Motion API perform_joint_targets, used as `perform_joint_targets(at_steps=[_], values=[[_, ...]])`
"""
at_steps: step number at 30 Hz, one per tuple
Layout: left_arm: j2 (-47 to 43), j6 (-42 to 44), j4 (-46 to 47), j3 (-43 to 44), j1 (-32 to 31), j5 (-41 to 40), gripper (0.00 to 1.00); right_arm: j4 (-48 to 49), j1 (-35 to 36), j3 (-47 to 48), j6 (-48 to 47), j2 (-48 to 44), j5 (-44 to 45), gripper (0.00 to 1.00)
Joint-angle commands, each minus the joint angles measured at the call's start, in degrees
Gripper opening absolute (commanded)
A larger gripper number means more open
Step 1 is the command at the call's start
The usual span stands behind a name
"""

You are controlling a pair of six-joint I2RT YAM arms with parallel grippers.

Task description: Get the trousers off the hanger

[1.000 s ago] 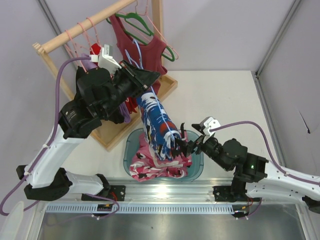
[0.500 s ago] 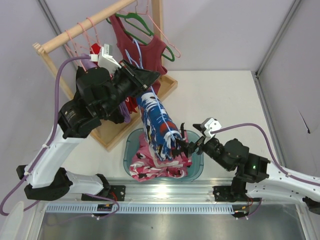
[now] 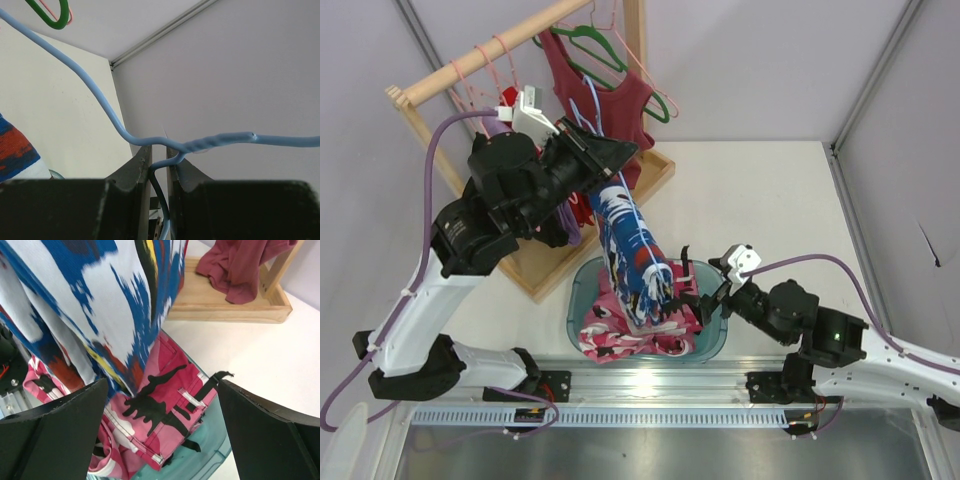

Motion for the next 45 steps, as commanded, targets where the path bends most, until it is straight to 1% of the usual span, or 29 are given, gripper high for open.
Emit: perform_joint_targets(at_steps=[1,2,6,8,9,11,12,13,16,19,23,27,29,32,41,42,45], values=[[-1.0,-0.4,7.3,5.6,0.7,1.5,0.00,-3.6,-0.2,2.2,2.6,-0.7,0.5,1.00],[-1.0,-0.6,7.3,5.5,0.7,1.6,0.00,-3.5,-0.2,2.1,2.7,-0.8,0.5,0.99],[-0.8,-1.1,7.2,4.6,0.7,1.7,0.00,-0.1,0.1,1.7,4.0,-0.2,-5.8,0.99],[-0.7,-1.2,7.4,4.4,0.7,1.7,0.00,3.6,1.0,1.6,5.4,1.1,-6.8,0.99],[-0.7,-1.2,7.5,4.2,0.7,1.7,0.00,5.0,1.5,1.5,5.8,1.7,-5.9,0.99],[-1.0,-1.3,7.8,4.1,0.7,1.9,0.00,8.3,3.5,1.4,4.9,4.1,-0.9,0.99],[-1.0,-1.3,7.8,4.2,0.7,1.9,0.00,9.1,4.1,1.5,4.5,5.1,1.9,1.00],[-1.1,-1.2,7.7,4.2,0.7,1.8,0.00,10.3,4.8,1.9,4.0,6.2,6.6,0.99],[-1.6,-1.0,7.5,4.0,0.7,1.2,0.00,10.8,6.0,3.3,0.6,9.2,7.1,0.99],[-2.0,-0.8,7.9,3.3,0.7,1.0,0.00,15.3,6.4,2.9,-0.2,10.2,7.7,0.99],[-2.5,-0.9,8.2,2.5,0.7,1.4,0.00,18.1,6.4,2.6,-1.3,10.7,14.7,0.99],[-2.5,-0.8,8.0,2.3,0.7,1.6,0.00,18.5,6.3,3.1,-4.7,10.7,17.1,0.99],[-2.6,-0.8,8.1,2.4,0.7,1.7,0.00,18.6,5.8,3.1,-5.3,10.5,17.1,0.99],[-2.5,-1.0,8.5,2.0,0.7,1.7,0.00,18.7,4.5,3.1,-4.8,9.7,12.5,0.99],[-2.5,-2.0,8.8,0.5,0.7,1.2,0.00,24.3,4.9,2.7,-4.2,9.5,1.3,0.99],[-2.5,-1.9,9.0,0.2,0.8,1.1,0.00,25.4,5.0,2.7,-4.1,9.6,1.0,0.99],[-2.6,-2.2,9.2,0.1,0.8,1.1,0.00,28.2,5.2,2.5,-4.1,11.0,5.0,1.00]])
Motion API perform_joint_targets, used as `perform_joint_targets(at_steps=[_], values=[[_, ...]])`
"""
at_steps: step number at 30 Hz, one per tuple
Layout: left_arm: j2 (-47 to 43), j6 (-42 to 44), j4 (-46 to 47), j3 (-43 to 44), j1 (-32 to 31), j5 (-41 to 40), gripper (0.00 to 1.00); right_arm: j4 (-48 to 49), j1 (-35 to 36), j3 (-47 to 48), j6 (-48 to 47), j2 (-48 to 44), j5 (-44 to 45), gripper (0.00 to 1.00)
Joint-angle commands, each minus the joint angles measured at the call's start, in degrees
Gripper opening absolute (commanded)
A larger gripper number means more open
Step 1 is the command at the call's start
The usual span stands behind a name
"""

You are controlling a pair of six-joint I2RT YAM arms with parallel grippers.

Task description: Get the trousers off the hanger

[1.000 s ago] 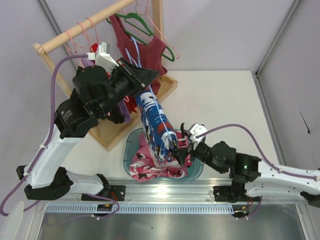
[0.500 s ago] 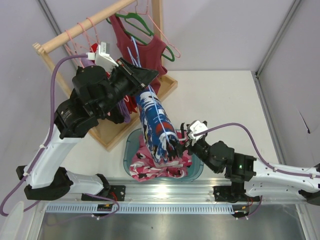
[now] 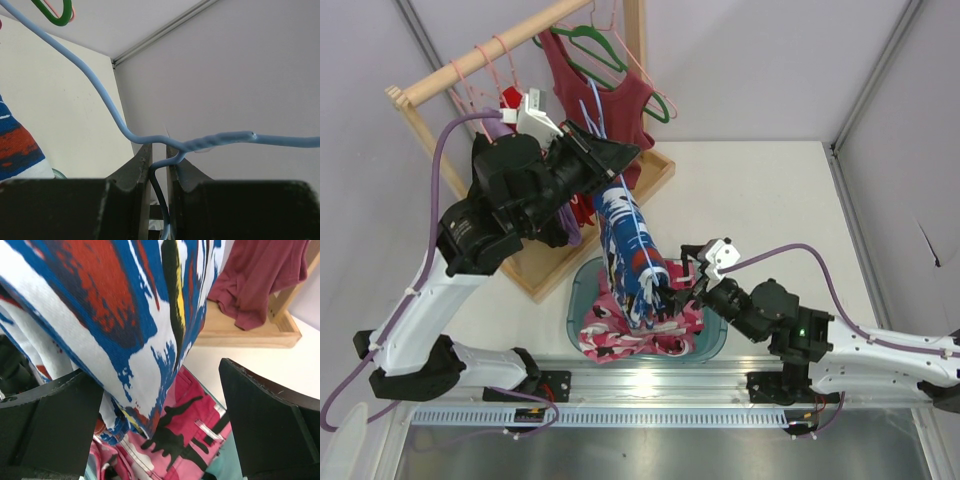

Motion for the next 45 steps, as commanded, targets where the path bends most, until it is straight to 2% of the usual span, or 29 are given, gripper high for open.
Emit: perform_joint_targets(at_steps=[1,12,15,21,26,29,30,31,33,34,36,38,39,41,42,43,45], values=[[-2.6,-1.9,8.9,1.1,0.4,0.9,0.00,7.5,0.5,2.3,-0.5,1.0,1.8,0.99],[-3.4,-2.2,9.2,-0.7,0.4,0.7,0.00,15.7,0.4,4.6,-4.6,6.3,11.4,0.96],[-3.8,-2.6,9.5,-1.5,0.4,1.1,0.00,18.0,0.3,4.9,-4.0,8.1,13.5,0.91],[-4.5,-2.3,9.5,-1.3,0.4,0.9,0.00,17.4,-0.2,5.4,-7.1,11.1,15.7,0.47],[-5.3,-3.1,9.5,-2.8,0.4,1.2,0.00,19.4,-1.7,4.9,-5.3,9.9,10.2,0.36],[-5.7,-3.8,9.6,-3.9,0.5,1.7,0.00,23.8,-1.9,3.0,-6.1,8.3,7.6,0.36],[-5.8,-4.0,9.7,-4.2,0.5,1.8,0.00,24.9,-2.0,2.5,-6.2,6.8,5.4,0.40],[-6.0,-4.1,9.9,-4.5,0.7,2.0,0.00,25.9,-2.2,1.9,-6.0,6.2,4.4,0.48],[-6.3,-4.5,10.5,-5.1,0.7,2.4,0.00,26.7,-3.8,1.7,-4.8,5.1,1.0,0.54],[-6.4,-4.6,10.7,-5.4,0.8,2.7,0.00,26.6,-4.3,1.9,-3.3,4.4,0.0,0.52],[-6.5,-5.2,10.9,-5.9,0.8,3.7,0.00,26.0,-5.9,2.2,-2.1,4.3,-2.7,0.38],[-6.5,-5.9,11.6,-6.8,0.9,4.5,0.00,25.3,-6.6,2.6,-1.0,4.6,-3.6,0.35],[-6.6,-6.2,12.0,-7.4,0.9,5.3,0.00,24.7,-6.7,3.3,-0.8,4.9,-3.8,0.28],[-6.5,-6.8,12.8,-8.2,0.9,6.5,0.00,23.4,-6.7,4.0,-0.7,6.0,-4.2,0.22],[-6.3,-6.8,12.8,-8.4,0.9,7.4,0.00,23.1,-6.7,4.3,-0.7,6.2,-4.4,0.08],[-6.1,-6.9,12.8,-8.4,1.0,7.7,0.00,23.0,-6.7,4.7,-0.6,6.6,-4.1,0.00],[-6.0,-6.5,12.5,-8.6,0.9,8.0,0.00,23.0,-6.7,5.0,-0.7,7.0,-3.6,0.00]])
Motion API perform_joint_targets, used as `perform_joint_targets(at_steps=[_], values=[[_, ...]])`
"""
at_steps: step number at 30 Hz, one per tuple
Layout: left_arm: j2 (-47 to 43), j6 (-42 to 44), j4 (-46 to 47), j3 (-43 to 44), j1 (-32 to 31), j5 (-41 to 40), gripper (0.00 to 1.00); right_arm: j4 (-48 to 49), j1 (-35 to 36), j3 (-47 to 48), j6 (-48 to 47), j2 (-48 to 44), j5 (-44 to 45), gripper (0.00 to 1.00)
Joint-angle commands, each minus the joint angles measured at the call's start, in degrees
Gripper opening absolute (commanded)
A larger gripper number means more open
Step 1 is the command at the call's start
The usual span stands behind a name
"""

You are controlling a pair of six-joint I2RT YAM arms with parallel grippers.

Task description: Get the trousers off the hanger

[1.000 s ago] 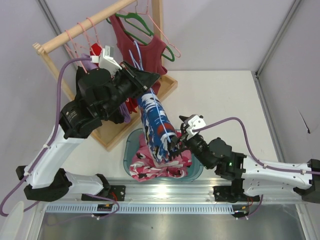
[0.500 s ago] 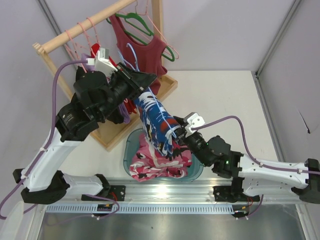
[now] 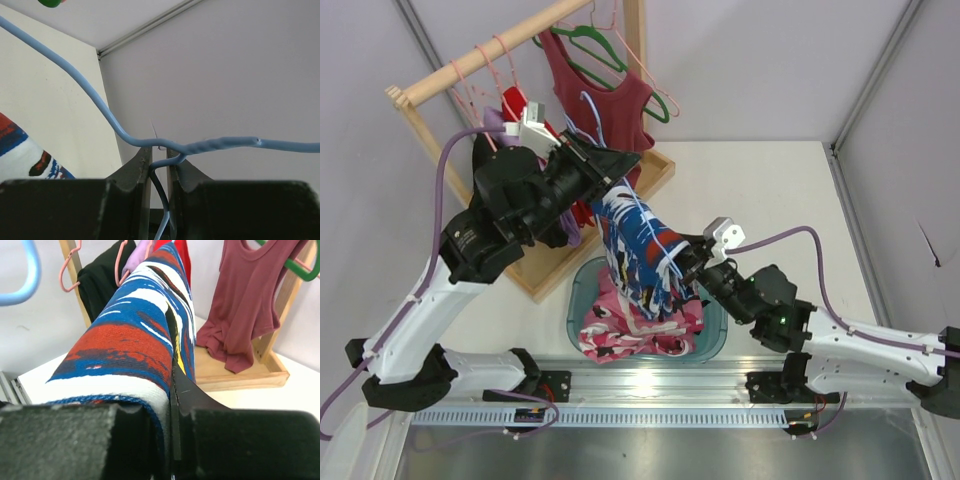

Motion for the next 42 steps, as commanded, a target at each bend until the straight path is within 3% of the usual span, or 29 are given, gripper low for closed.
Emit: perform_joint_targets(at_steps=[1,5,9,21,31,42], values=[[-1.5,-1.7,6.1,0.3,0.0,5.2,0.00,3.9,-0.5,4.1,1.3,0.4,-0.2,0.00],[-2.1,0.2,4.2,-1.4,0.0,5.1,0.00,2.9,-0.7,6.9,1.2,0.7,0.7,0.00],[-6.0,0.2,3.6,-8.6,0.0,0.5,0.00,2.4,-0.7,11.0,0.8,1.5,2.1,0.00],[-11.2,-0.2,8.3,-20.3,0.0,2.0,0.00,12.7,-2.3,19.0,6.5,5.4,12.9,0.00],[-14.5,-6.0,7.2,-28.4,0.0,-1.4,0.00,17.8,-3.6,27.1,4.9,8.0,5.8,0.00],[-18.5,-11.7,5.0,-34.6,0.0,-3.3,0.00,22.2,-3.8,31.5,-1.0,9.1,6.2,0.00]])
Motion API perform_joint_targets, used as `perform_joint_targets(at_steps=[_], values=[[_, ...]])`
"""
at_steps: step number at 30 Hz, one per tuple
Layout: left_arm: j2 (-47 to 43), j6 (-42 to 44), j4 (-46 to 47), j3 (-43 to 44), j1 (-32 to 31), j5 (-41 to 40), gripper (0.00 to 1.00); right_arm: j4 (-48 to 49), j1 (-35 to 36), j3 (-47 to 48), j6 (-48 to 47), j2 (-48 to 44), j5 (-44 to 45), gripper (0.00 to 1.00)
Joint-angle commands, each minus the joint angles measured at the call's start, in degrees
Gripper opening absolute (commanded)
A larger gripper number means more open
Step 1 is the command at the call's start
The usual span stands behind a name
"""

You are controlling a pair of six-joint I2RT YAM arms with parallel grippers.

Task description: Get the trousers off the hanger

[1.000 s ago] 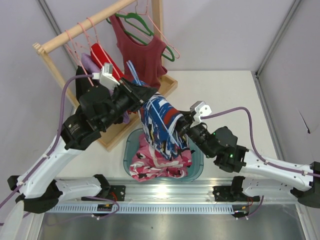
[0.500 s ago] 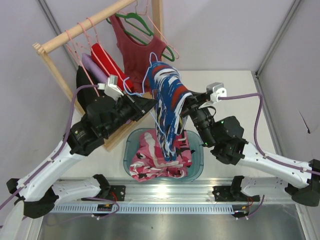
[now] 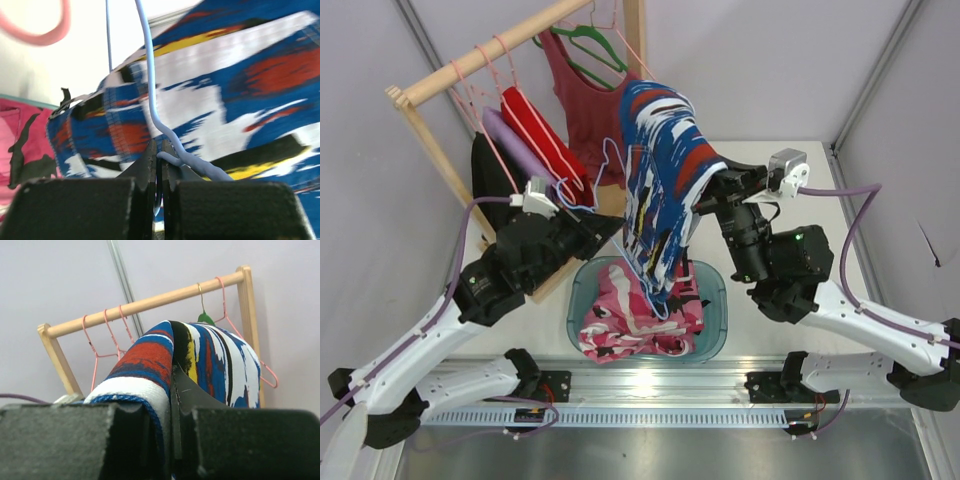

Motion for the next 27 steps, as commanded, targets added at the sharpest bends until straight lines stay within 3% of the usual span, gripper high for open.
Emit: perform_joint_targets(at_steps=[1,6,13,19,27], values=[[-1.5,-1.5,-0.8,-1.6,0.0,-1.1,0.00,11.9,-0.4,6.8,-2.9,-0.7,-0.9,0.00],[-1.4,8.1,-7.1,1.2,0.0,-2.1,0.00,4.8,-2.5,10.0,-6.3,-1.1,1.4,0.00],[-0.8,20.4,-16.2,5.9,0.0,-1.5,0.00,-6.4,-9.9,10.5,2.5,-6.9,2.5,0.00],[1.1,28.2,-20.8,7.7,0.0,1.0,0.00,-15.8,-11.6,8.6,0.4,-10.7,0.7,0.00],[0.5,33.4,-22.1,9.2,0.0,2.1,0.00,-26.4,-11.7,-3.7,-7.4,-17.6,0.3,0.00]])
